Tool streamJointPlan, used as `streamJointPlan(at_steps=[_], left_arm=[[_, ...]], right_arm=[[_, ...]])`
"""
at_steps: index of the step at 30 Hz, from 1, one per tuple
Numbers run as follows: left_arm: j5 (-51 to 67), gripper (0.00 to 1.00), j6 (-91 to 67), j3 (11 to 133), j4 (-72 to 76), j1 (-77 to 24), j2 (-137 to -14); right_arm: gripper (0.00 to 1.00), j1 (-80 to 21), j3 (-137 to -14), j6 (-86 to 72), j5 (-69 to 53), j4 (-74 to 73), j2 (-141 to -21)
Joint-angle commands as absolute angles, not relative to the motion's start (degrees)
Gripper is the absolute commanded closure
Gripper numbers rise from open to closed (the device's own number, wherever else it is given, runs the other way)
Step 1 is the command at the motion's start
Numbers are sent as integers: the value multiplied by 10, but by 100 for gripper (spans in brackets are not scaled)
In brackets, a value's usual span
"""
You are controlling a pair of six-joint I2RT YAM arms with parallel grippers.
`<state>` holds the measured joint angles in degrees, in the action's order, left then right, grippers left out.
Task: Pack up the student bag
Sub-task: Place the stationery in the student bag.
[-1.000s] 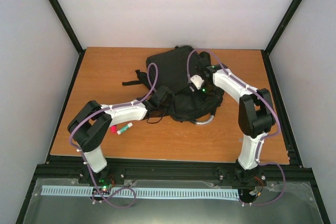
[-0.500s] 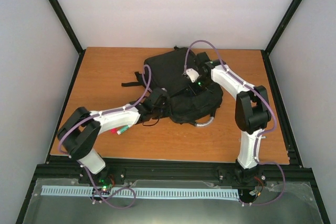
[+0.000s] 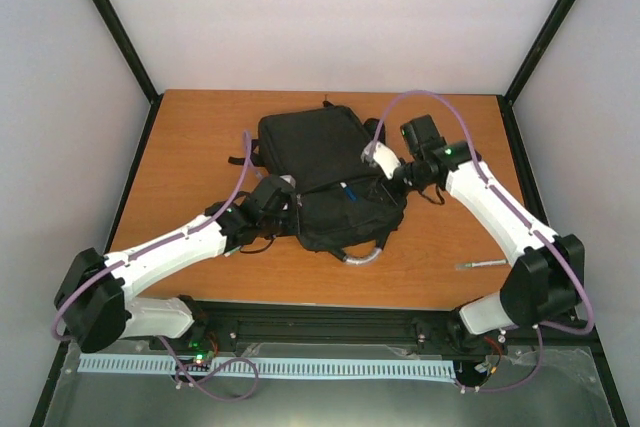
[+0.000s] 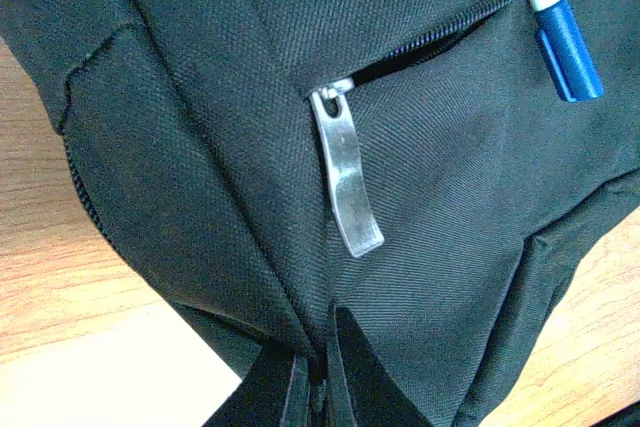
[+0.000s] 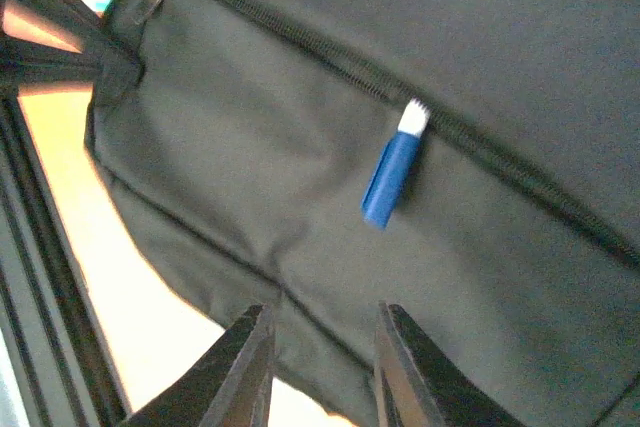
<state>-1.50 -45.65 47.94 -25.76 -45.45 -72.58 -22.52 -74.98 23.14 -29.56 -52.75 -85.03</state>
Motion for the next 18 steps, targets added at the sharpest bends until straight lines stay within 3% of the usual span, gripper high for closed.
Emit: streamJointPlan(at_steps=[1, 2, 6, 18], left_arm=[[-54, 99, -423, 493, -273, -460, -695], [-54, 99, -419, 495, -273, -459, -696], [-46, 99, -413, 510, -300, -459, -718], [-16, 99, -365, 567, -323, -459, -782]], right_arm=[[80, -228, -655, 341, -311, -495, -804], [86, -231, -635, 356, -304, -480, -797], [92, -263, -582, 390, -264, -411, -784], [97, -311, -553, 350, -182, -289, -854]])
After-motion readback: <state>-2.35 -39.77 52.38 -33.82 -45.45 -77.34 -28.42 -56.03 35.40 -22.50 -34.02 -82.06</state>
